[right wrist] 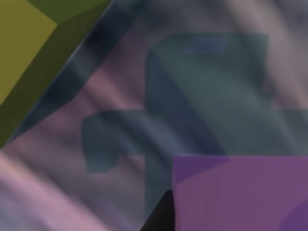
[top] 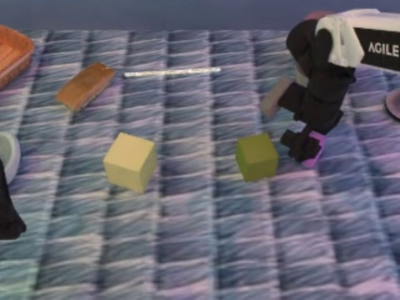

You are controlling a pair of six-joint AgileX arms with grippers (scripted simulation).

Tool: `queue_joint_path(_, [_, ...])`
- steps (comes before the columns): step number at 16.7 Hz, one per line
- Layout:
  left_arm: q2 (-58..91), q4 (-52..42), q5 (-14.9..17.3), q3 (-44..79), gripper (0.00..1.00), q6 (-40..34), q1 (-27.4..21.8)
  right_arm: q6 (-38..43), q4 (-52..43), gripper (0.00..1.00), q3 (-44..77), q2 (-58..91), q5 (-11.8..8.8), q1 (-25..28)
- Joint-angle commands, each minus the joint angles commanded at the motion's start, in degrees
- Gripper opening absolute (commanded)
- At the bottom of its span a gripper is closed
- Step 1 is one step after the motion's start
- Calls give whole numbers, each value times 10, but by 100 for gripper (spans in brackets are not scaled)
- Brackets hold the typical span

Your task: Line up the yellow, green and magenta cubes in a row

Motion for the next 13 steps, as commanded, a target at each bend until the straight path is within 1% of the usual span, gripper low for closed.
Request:
queue_joint_path(7, [0, 0, 0, 0, 100, 0, 0, 0, 0, 0, 0, 0, 0, 0])
queue_joint_path(8, [0, 0, 0, 0, 100, 0, 0, 7, -11, 0, 1, -19, -7, 0])
queue_joint_path(10, [0, 0, 0, 0, 100, 0, 0, 5, -20, 0, 10, -21, -7, 2])
queue_joint_path(13, [0, 0, 0, 0, 100, 0, 0, 6, -79, 0, 50, -37, -7, 2])
